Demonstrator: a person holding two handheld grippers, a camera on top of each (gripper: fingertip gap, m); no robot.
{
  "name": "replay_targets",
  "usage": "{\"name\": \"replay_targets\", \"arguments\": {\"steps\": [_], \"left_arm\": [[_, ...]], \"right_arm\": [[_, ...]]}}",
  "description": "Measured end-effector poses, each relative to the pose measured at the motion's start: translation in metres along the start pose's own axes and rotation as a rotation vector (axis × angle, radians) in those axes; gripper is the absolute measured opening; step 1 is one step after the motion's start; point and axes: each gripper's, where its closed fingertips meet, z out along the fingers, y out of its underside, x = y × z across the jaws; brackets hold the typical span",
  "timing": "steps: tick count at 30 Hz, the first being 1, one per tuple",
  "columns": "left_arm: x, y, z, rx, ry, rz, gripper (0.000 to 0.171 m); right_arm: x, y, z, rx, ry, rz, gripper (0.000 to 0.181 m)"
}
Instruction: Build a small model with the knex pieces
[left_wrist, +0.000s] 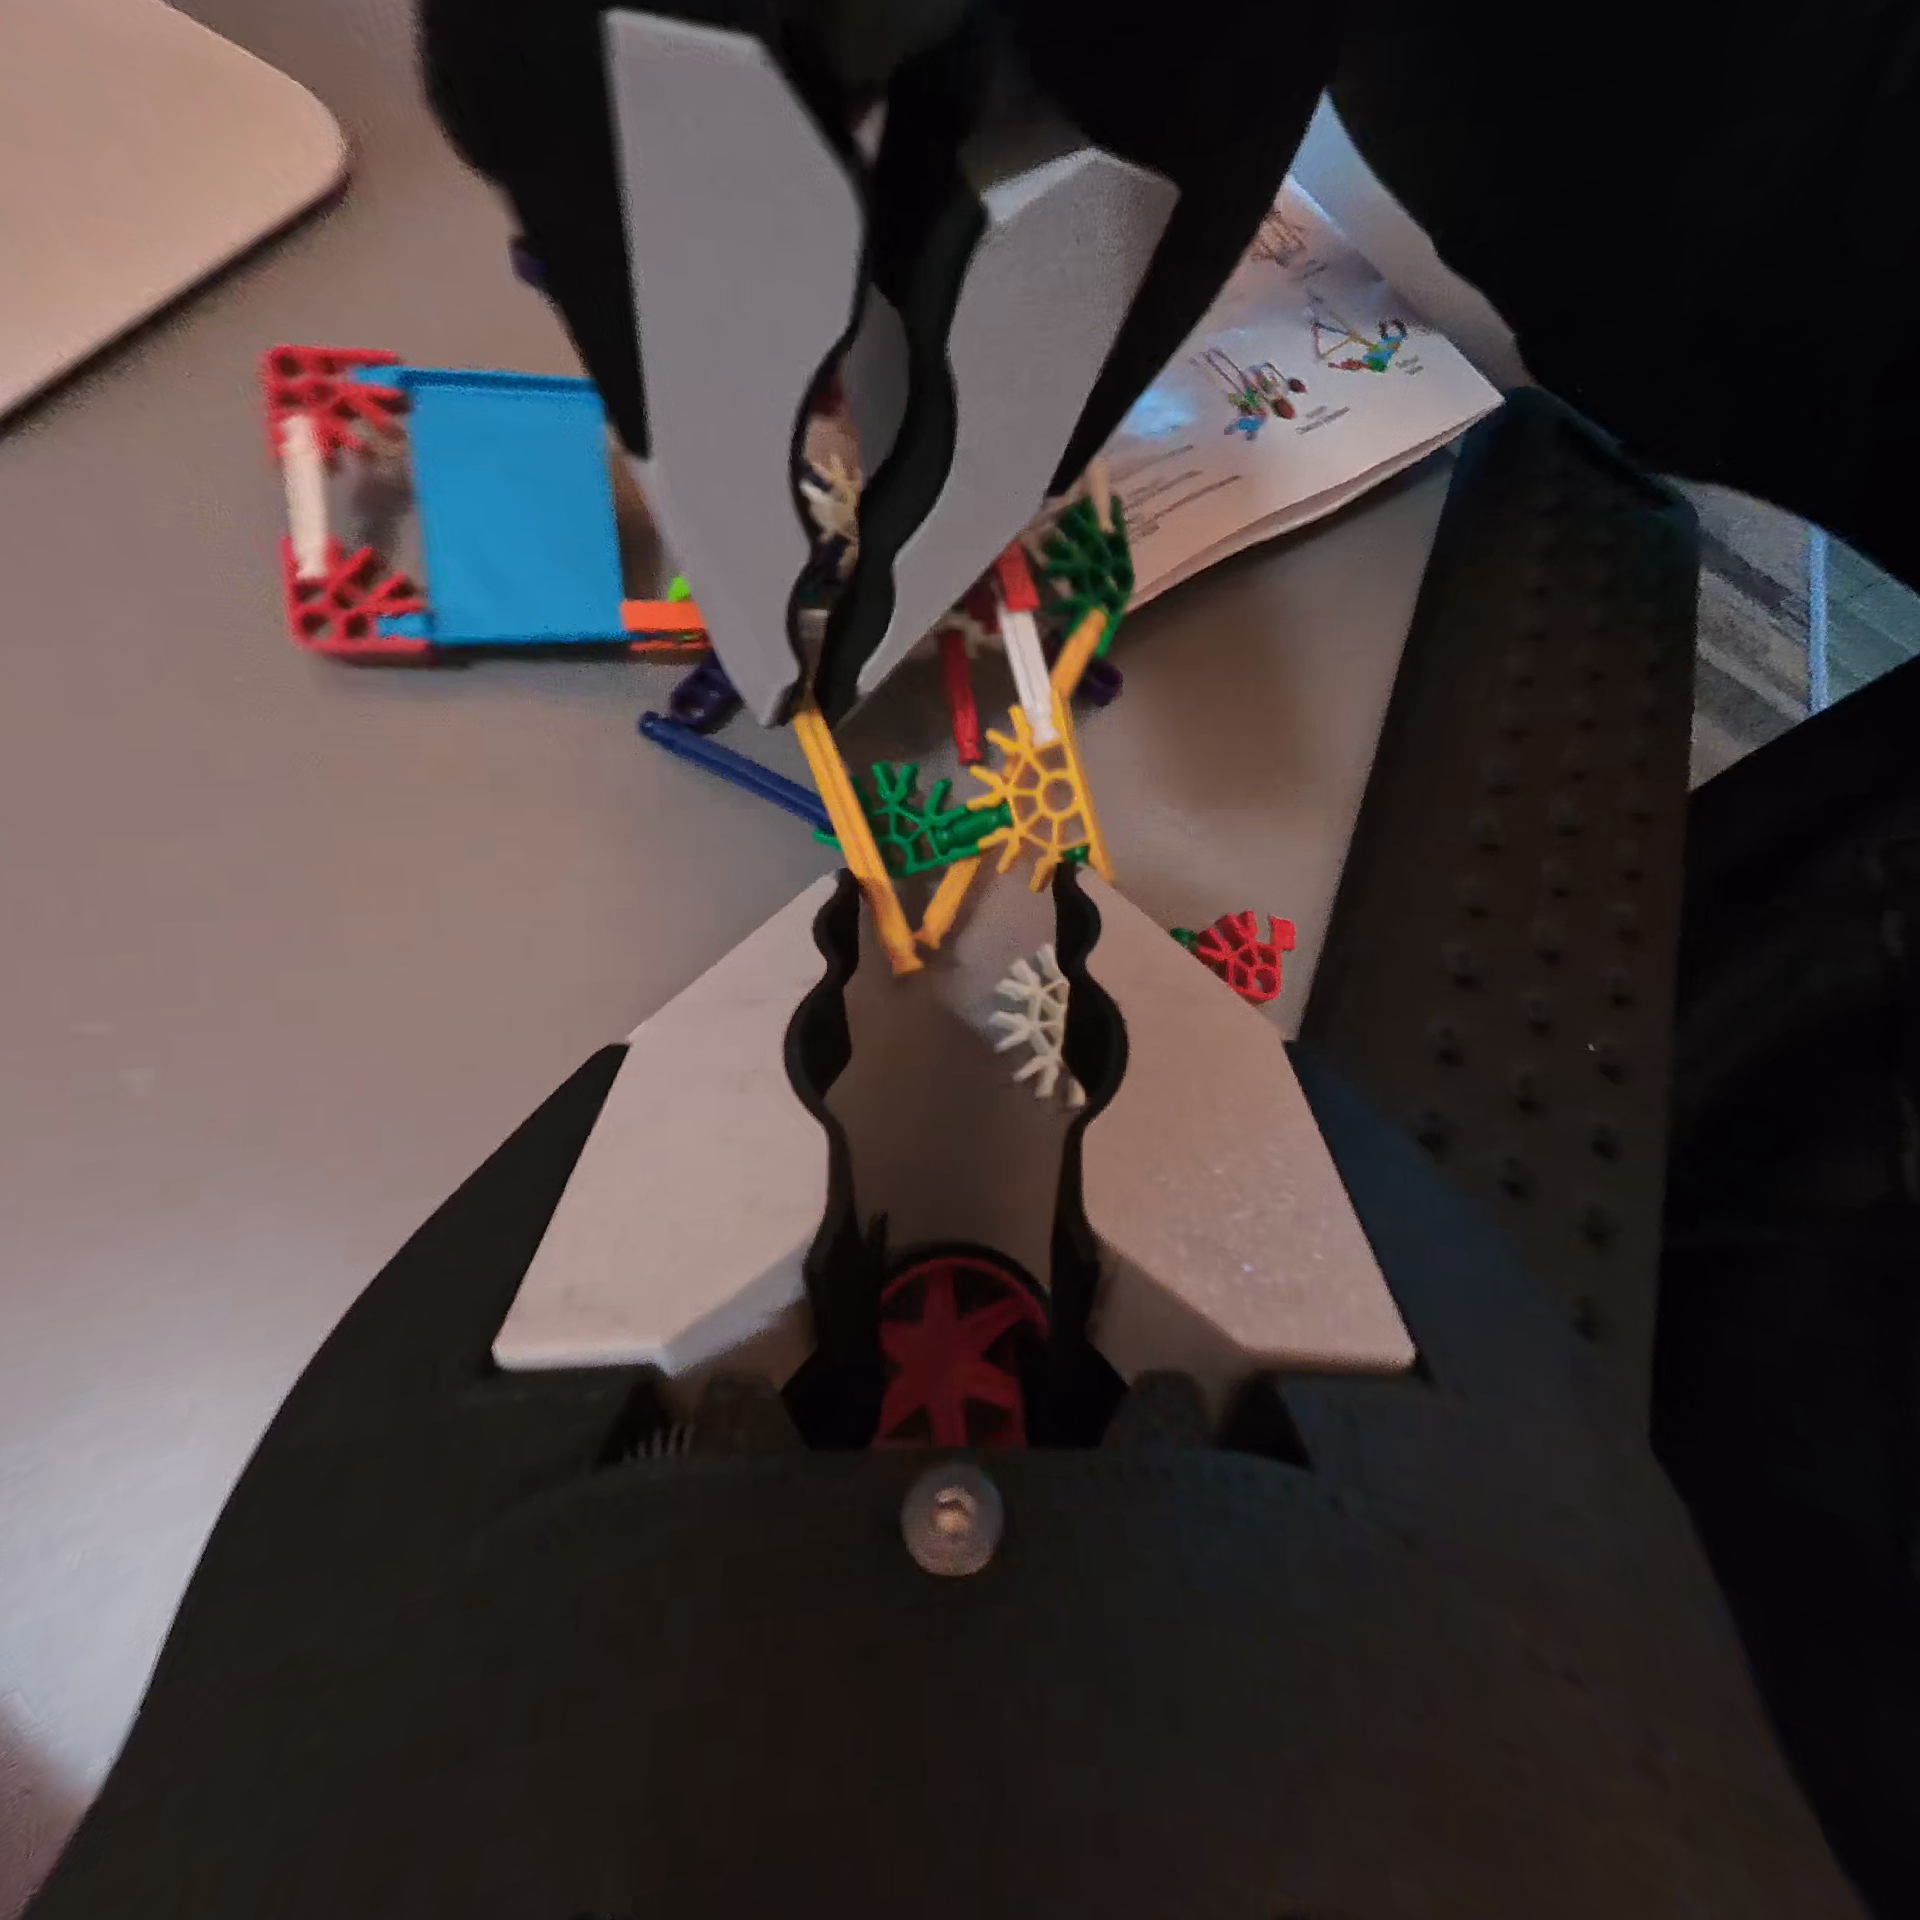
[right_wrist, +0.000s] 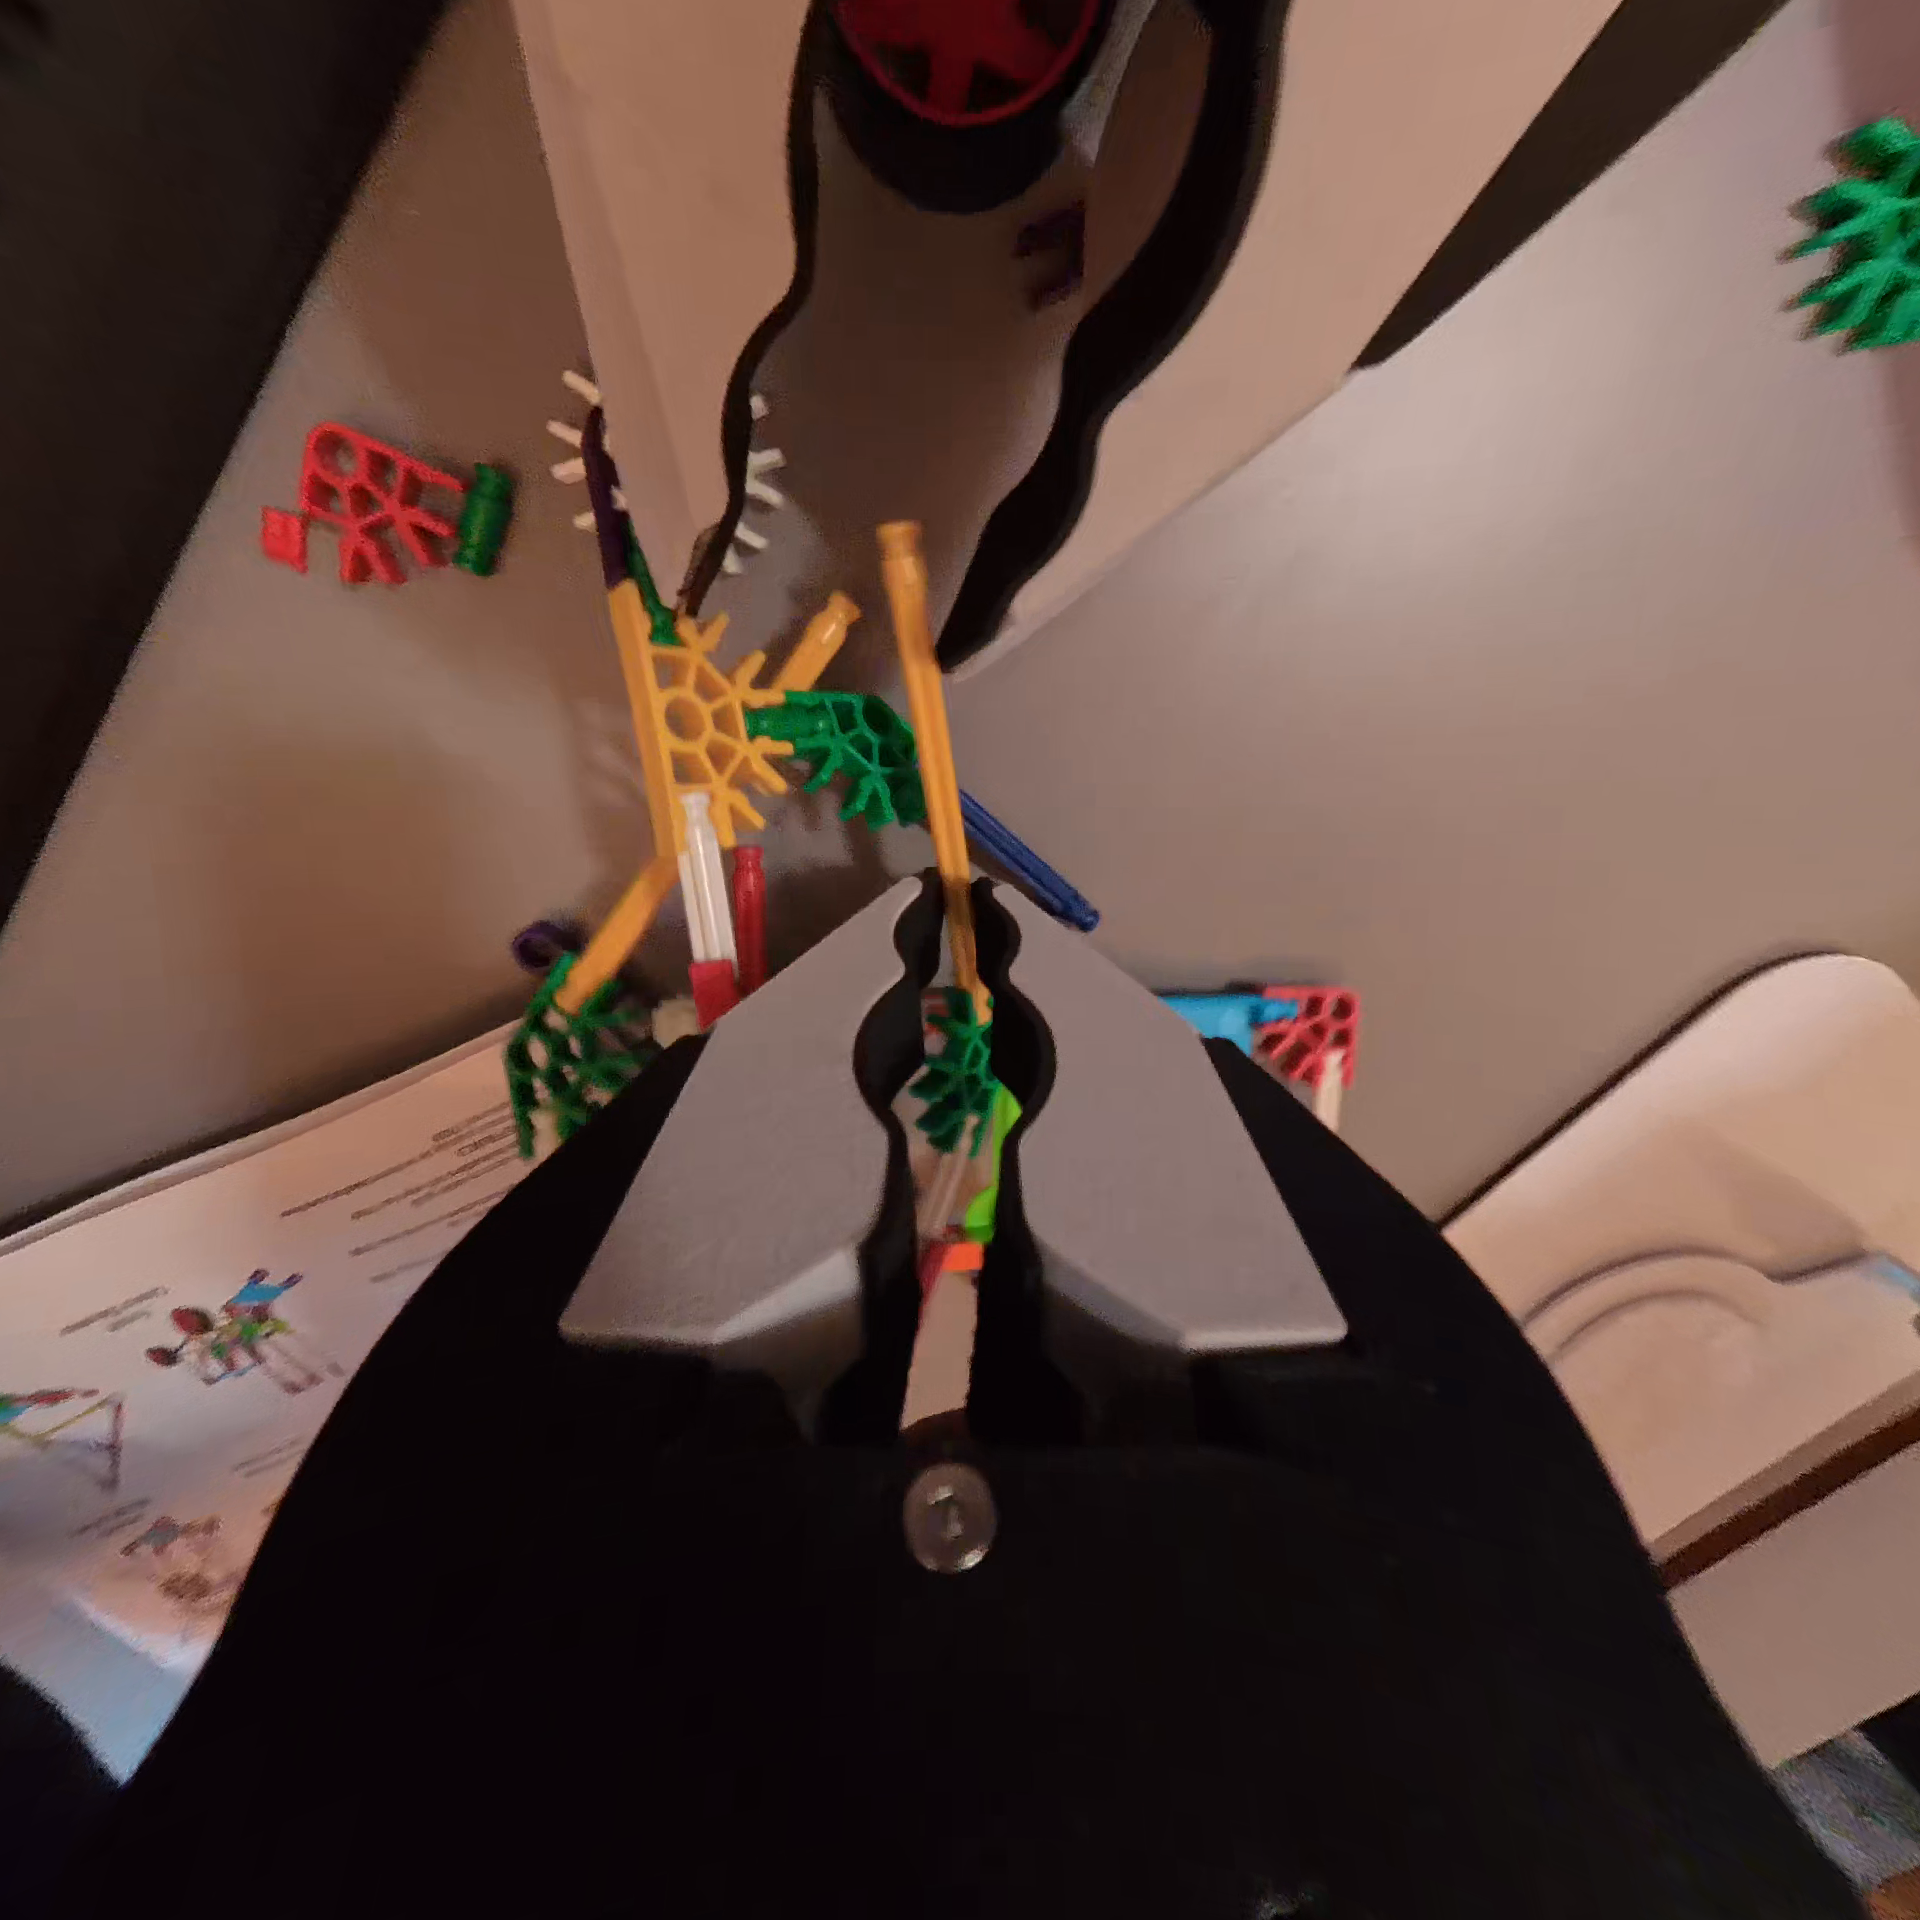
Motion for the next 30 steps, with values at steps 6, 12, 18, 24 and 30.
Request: {"name": "replay_targets", "arguments": {"steps": [6, 12, 18, 24, 30], "left_arm": [[-0.025, -0.012, -0.028, 0.099, -0.029, -0.119, 0.037], [-0.032, -0.008, -0.02, 0.092, 0.012, -0.193, 0.034], [-0.028, -0.017, -0.017, 0.153, 0.109, -0.276, 0.011], [-0.029, -0.024, -0.014, 0.195, 0.109, -0.257, 0.009], [-0.031, -0.031, -0.013, 0.157, -0.162, 0.083, 0.008]], "right_arm": [[0.022, 0.009, -0.01, 0.118, 0.169, 0.165, 0.002], [0.03, 0.017, -0.013, 0.132, 0.296, 0.24, 0.002], [0.033, 0.019, -0.014, 0.116, 0.322, 0.234, 0.002], [0.037, 0.02, -0.018, 0.11, 0.346, 0.254, 0.002], [0.047, 0.029, -0.02, 0.116, 0.365, 0.369, 0.002]]}}
